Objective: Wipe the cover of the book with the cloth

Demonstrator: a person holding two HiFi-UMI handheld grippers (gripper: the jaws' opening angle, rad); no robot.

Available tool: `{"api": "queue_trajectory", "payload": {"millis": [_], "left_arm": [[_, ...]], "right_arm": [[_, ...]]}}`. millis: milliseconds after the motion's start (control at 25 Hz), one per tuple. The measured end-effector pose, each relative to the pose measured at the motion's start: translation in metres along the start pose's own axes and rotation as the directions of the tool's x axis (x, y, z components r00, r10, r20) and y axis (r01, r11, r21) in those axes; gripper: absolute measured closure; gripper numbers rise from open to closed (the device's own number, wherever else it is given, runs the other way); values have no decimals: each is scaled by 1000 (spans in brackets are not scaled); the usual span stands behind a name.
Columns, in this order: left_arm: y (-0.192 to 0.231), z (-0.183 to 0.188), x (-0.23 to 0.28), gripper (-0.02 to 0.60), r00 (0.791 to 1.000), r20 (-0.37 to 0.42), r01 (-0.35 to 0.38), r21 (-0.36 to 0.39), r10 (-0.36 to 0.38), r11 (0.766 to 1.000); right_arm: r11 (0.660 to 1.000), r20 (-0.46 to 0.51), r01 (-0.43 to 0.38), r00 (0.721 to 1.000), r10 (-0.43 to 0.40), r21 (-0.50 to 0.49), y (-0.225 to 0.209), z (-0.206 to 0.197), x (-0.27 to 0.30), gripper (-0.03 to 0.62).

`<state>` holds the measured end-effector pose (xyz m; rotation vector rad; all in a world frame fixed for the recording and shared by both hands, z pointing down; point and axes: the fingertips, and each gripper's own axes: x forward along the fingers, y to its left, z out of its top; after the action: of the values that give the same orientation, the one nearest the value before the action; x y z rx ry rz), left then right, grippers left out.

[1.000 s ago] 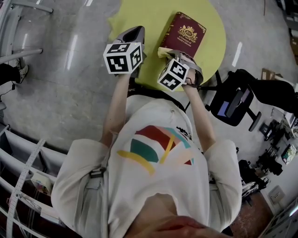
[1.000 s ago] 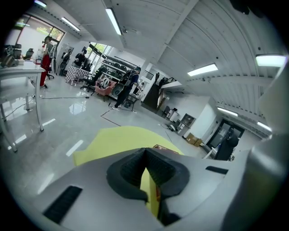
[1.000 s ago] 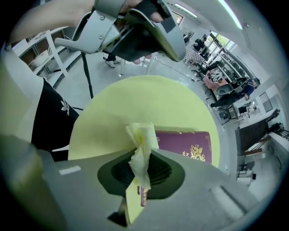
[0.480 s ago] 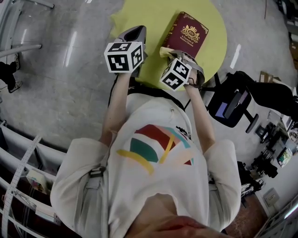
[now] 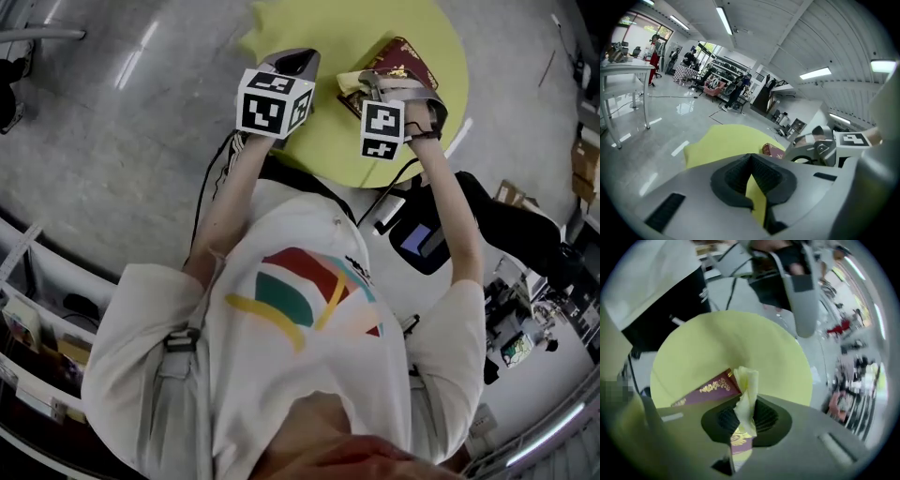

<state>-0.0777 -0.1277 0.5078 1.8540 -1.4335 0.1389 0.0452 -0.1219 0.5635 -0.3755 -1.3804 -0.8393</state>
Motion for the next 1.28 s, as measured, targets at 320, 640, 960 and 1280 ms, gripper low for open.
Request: {"api": "queue_trajectory", "payload": {"millis": [320,640,960,1280], "left_arm": [[1,-50,19,566,997,-74,-18,-84,12,996],[6,-67,35,566,993,-117,-39,-121,25,992],[3,-64,45,566,993,-111,-51,-99,40,994],[6,-63,54,566,991,-122,-76,-103,63,992]], "right_arm": [[678,19,-1,1000,22,-735,-3,16,14,566],[370,27,-4,997,78,-929,-9,19,19,566],[259,-2,-21,997,72,-966,-13,-8,27,566],[240,-69,-64,998,-12,-969,-57,-71,47,566]]}}
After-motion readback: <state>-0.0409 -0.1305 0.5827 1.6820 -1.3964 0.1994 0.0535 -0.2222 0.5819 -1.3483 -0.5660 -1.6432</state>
